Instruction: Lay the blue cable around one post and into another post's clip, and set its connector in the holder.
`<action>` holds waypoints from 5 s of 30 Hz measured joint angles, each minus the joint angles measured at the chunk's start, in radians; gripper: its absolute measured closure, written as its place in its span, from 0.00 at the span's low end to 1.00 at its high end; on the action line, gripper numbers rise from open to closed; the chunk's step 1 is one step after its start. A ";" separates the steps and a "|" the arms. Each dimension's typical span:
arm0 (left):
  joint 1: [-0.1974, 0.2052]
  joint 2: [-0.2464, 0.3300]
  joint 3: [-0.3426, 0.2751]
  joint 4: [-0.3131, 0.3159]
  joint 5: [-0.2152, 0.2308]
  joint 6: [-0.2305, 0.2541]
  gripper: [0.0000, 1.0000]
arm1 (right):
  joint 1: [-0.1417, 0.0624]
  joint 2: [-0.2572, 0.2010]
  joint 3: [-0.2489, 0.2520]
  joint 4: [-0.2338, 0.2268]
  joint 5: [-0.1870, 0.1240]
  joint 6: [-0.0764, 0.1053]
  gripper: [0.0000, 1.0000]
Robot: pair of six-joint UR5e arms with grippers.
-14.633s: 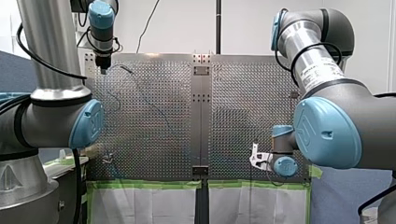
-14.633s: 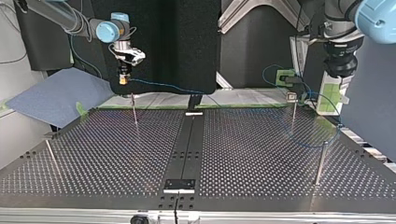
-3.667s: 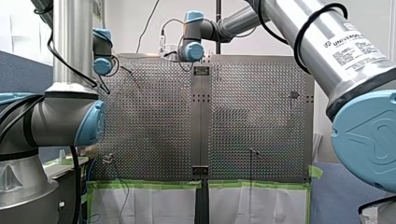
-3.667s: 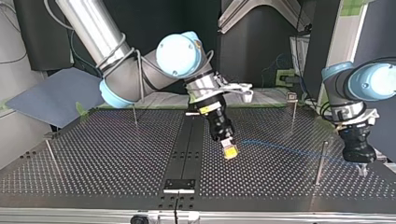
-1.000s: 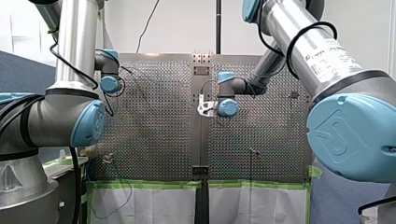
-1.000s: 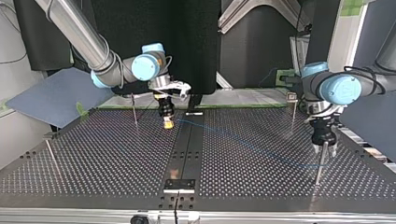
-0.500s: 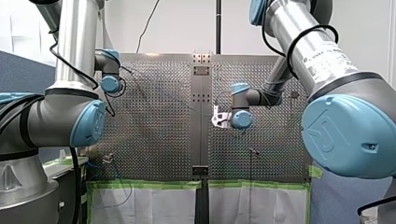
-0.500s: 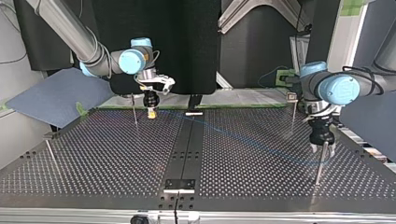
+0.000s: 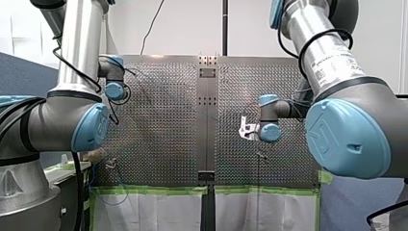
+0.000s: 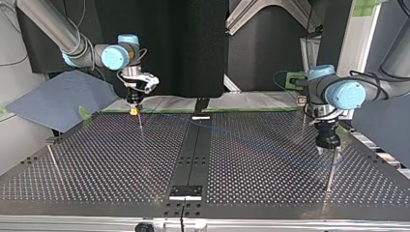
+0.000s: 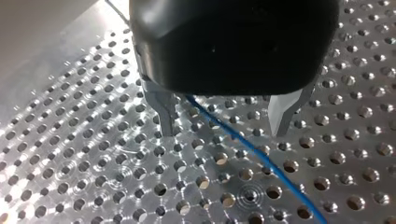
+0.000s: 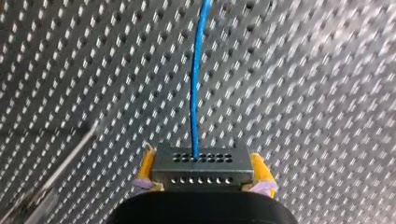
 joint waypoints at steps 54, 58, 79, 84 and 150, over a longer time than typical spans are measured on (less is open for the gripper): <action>-0.006 -0.056 0.034 0.004 0.013 0.014 0.00 | -0.469 0.095 0.132 -0.203 -0.109 0.189 1.00; -0.007 -0.056 0.034 0.004 0.014 0.014 0.00 | -0.485 0.127 0.126 -0.220 -0.117 0.190 1.00; -0.012 -0.056 0.034 0.004 0.016 0.014 0.00 | -0.570 0.272 0.057 -0.182 -0.138 0.254 1.00; -0.011 -0.056 0.034 0.004 0.016 0.014 0.00 | -0.588 0.320 0.043 -0.172 -0.151 0.273 1.00; -0.116 -0.120 -0.086 0.068 -0.116 0.098 0.00 | -0.495 0.300 0.016 -0.115 -0.247 0.183 1.00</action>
